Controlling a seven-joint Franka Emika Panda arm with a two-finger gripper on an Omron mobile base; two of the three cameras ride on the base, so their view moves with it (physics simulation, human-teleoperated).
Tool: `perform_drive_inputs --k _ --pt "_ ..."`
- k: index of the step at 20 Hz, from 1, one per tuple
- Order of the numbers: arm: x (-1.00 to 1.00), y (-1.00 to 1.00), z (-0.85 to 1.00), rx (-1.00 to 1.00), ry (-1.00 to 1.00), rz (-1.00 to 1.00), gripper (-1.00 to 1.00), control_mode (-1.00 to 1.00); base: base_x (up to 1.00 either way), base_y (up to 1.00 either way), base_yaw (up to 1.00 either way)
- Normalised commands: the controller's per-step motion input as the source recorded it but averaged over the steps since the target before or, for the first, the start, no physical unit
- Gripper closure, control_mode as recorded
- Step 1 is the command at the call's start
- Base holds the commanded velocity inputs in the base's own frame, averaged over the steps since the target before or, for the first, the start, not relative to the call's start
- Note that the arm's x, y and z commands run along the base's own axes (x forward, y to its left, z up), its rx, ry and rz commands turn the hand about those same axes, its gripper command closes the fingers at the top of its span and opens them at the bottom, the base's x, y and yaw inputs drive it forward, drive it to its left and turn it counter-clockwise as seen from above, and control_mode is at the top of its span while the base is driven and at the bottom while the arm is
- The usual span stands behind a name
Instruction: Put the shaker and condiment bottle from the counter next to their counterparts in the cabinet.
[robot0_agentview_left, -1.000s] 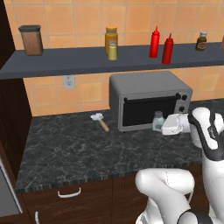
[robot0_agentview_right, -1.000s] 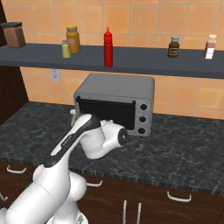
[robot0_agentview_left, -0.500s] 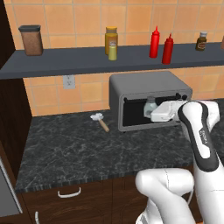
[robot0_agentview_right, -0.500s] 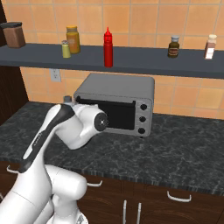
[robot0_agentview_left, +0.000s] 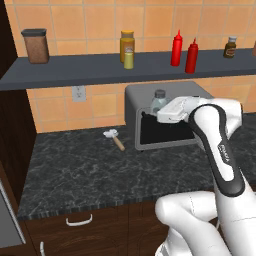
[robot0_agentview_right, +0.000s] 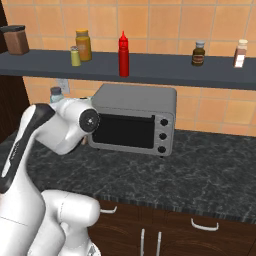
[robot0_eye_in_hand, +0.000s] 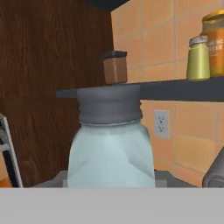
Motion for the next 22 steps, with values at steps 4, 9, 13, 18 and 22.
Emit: perform_drive_inputs --k 4,9,13,18,22 --pt "-0.17 0.23 0.72 0.00 -0.05 -0.03 1.00 -1.00 0.00 0.00 0.00" --pt "-0.04 0.05 0.63 0.00 0.00 -0.09 1.00 -1.00 0.00 0.00 0.00" --pt "0.00 0.00 0.54 -0.02 0.00 -0.18 1.00 -1.00 0.00 0.00 0.00" --pt "0.01 0.08 0.40 -0.02 -0.01 -0.16 1.00 -1.00 0.00 0.00 0.00" --pt "0.28 0.18 -0.06 -0.04 0.00 -0.11 1.00 -1.00 0.00 0.00 0.00"
